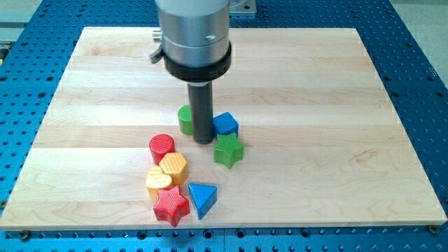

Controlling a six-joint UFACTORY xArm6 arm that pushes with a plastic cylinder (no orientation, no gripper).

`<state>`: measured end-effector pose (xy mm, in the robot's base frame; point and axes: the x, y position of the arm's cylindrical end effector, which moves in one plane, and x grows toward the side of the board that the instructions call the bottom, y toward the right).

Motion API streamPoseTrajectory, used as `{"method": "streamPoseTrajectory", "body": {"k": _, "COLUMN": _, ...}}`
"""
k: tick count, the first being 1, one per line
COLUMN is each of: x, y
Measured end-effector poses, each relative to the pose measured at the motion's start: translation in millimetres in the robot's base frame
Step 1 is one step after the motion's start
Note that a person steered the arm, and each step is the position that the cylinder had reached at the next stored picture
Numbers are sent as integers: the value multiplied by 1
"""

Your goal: Push the cube into the green star

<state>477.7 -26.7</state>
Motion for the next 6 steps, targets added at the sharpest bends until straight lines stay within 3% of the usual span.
{"method": "streamPoseTrajectory", "body": {"k": 2, "x": -70, "y": 3}}
{"method": "streamPoseTrajectory", "body": {"k": 3, "x": -76, "y": -13}}
{"method": "streamPoseTrajectory", "body": {"k": 4, "x": -39, "y": 26}}
{"method": "streamPoseTrajectory", "body": {"k": 6, "x": 5, "y": 7}}
